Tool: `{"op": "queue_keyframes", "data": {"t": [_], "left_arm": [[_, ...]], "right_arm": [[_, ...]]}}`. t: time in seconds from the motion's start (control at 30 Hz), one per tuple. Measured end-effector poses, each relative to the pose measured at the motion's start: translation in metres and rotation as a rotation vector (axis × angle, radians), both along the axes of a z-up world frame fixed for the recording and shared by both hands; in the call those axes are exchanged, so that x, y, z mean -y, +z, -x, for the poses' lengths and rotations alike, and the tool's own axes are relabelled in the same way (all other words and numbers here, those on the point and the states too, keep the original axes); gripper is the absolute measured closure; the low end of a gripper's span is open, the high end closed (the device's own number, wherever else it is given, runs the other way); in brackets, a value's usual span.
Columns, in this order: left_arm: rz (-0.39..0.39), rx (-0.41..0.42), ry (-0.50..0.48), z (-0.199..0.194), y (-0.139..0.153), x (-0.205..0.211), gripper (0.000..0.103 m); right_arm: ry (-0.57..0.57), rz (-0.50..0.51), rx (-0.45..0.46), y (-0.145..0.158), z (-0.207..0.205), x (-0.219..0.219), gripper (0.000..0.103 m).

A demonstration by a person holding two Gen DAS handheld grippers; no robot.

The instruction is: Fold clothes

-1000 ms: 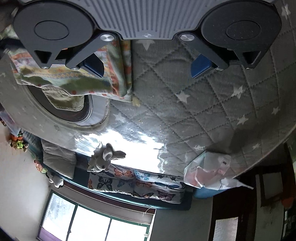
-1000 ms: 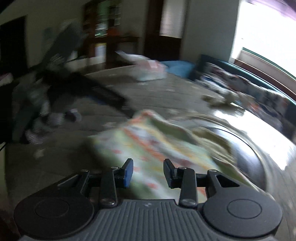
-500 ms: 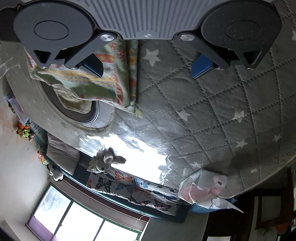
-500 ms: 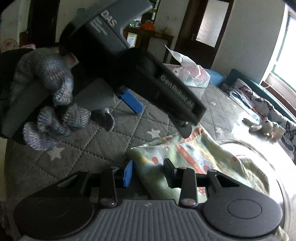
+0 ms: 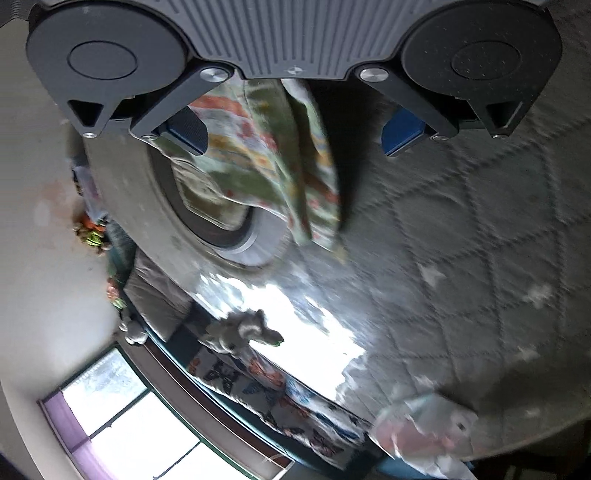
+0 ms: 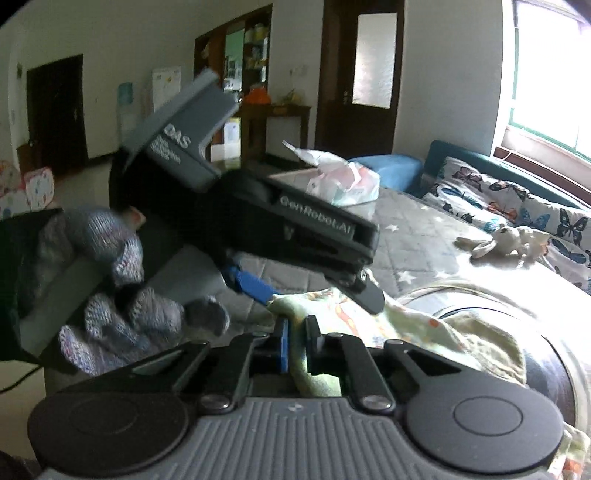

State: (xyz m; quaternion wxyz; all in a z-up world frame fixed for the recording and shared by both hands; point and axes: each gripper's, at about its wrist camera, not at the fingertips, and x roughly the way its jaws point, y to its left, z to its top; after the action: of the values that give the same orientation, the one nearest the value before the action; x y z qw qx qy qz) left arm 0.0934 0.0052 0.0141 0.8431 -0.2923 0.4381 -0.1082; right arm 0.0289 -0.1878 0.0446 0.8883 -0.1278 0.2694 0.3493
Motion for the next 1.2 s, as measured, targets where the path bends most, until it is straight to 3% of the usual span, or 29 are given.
{"op": "queue_keyframes", "data": {"t": [0.1, 0.2, 0.23, 0.27, 0.33, 0.53, 0.97, 1.13, 1.17, 1.2], "left_arm": [[0.025, -0.007, -0.017, -0.003, -0.002, 0.006, 0.019], [0.037, -0.018, -0.029, -0.005, -0.004, 0.008, 0.043], [0.045, -0.030, -0.034, -0.006, -0.006, 0.008, 0.061], [0.052, -0.040, -0.036, -0.007, -0.009, 0.008, 0.071], [0.063, -0.047, -0.028, -0.009, -0.013, 0.004, 0.080], [0.080, -0.038, -0.029, -0.006, -0.018, -0.001, 0.085], [0.065, -0.022, -0.036, -0.004, -0.018, 0.000, 0.084], [0.063, -0.019, -0.041, -0.004, -0.018, 0.000, 0.084], [0.061, -0.019, -0.041, -0.004, -0.018, 0.000, 0.084], [0.059, -0.018, -0.042, -0.004, -0.018, 0.000, 0.084]], "right_arm": [[-0.007, -0.014, 0.005, 0.003, 0.000, 0.006, 0.095], [0.005, -0.015, 0.003, 0.001, 0.003, 0.007, 0.095], [0.010, -0.011, -0.003, 0.000, 0.003, 0.006, 0.095], [0.014, -0.007, -0.010, -0.001, 0.003, 0.005, 0.095], [0.017, -0.010, -0.021, -0.002, 0.005, 0.006, 0.094], [-0.040, -0.027, -0.038, -0.003, 0.015, 0.030, 0.085], [-0.505, 0.023, -0.101, -0.036, -0.019, 0.143, 0.084], [-0.573, 0.065, -0.089, -0.046, -0.020, 0.169, 0.085], [-0.575, 0.070, -0.080, -0.045, -0.019, 0.171, 0.081], [-0.598, 0.100, -0.059, -0.046, -0.019, 0.171, 0.068]]}}
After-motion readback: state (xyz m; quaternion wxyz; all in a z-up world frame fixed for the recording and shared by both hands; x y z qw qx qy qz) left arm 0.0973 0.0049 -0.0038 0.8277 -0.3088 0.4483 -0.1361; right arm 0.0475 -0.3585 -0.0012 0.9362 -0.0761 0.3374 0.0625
